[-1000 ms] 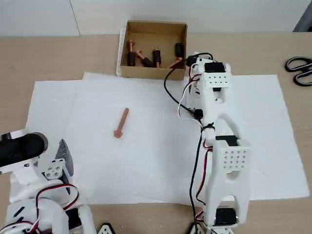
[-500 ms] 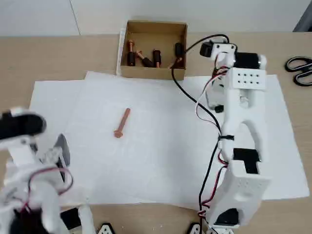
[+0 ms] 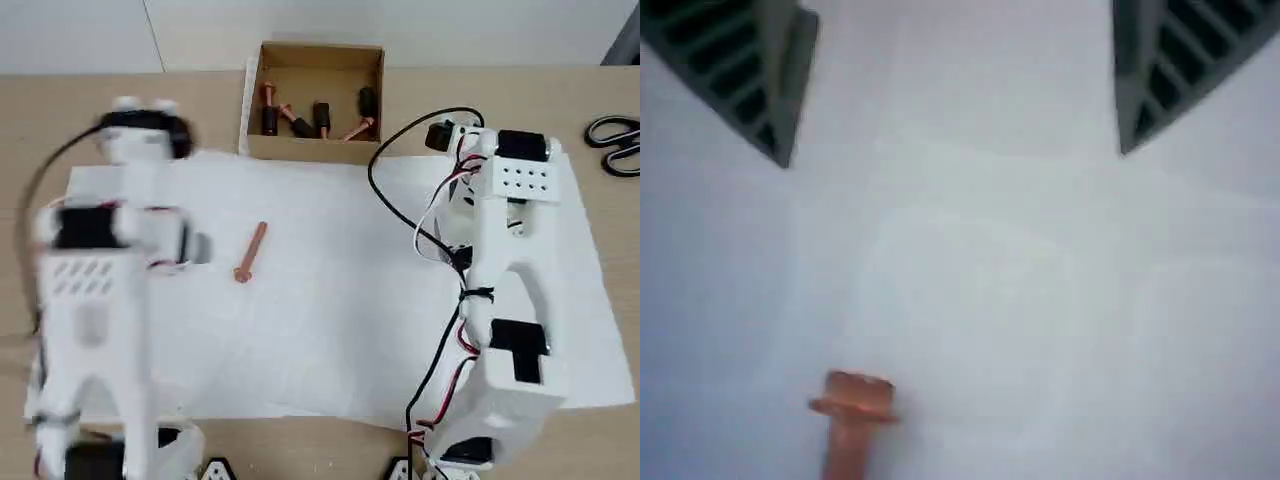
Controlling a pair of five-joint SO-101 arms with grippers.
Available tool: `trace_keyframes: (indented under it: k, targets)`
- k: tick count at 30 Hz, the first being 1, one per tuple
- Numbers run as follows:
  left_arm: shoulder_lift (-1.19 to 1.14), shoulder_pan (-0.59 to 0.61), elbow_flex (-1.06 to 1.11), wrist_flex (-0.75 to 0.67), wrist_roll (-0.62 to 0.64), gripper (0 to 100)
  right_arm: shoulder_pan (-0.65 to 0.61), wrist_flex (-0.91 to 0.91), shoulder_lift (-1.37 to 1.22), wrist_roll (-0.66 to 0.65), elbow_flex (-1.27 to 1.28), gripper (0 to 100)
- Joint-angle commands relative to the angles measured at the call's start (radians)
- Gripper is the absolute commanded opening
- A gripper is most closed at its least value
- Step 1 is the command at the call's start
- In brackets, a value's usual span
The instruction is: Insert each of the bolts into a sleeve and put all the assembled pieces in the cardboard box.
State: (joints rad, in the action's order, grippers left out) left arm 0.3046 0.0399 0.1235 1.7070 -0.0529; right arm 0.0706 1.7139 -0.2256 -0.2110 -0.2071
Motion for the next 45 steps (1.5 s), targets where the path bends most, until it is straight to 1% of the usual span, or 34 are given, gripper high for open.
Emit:
trace_keyframes:
  k: [1,5,9,13,16,19,24,32,41,45]
  targets:
    - [-0.16,-0.092,-0.09,-0.009,-0.064,20,-0.01,0.01,0.077,-0.006,0.018,0.4]
    - [-0.327,-0.106,-0.142,-0.072,-0.071,20,-0.01,0.008,0.096,-0.006,0.058,0.4]
    - [-0.462,-0.107,-0.148,-0.144,-0.071,20,-0.01,-0.002,0.113,-0.003,0.087,0.4]
    - [-0.549,-0.106,-0.148,-0.222,-0.071,13,-0.01,-0.007,0.127,0.0,0.1,0.4]
    - [-0.6,-0.107,-0.148,-0.256,-0.071,8,-0.012,-0.007,0.128,0.0,0.1,0.4]
    - [-0.637,-0.11,-0.148,-0.269,-0.071,7,-0.027,-0.005,0.128,0.0,0.1,0.4]
    - [-0.632,-0.11,-0.148,-0.272,-0.071,7,-0.082,-0.005,0.128,0.0,0.1,0.4]
    - [-0.5,-0.115,-0.143,-0.258,-0.071,8,-0.117,-0.007,0.127,0.0,0.1,0.4]
    - [-0.571,-0.147,-0.142,-0.273,-0.071,8,-0.117,-0.007,0.122,0.0,0.1,0.4]
    - [-0.614,-0.146,-0.143,-0.301,-0.038,8,-0.117,-0.007,0.12,0.0,0.1,0.4]
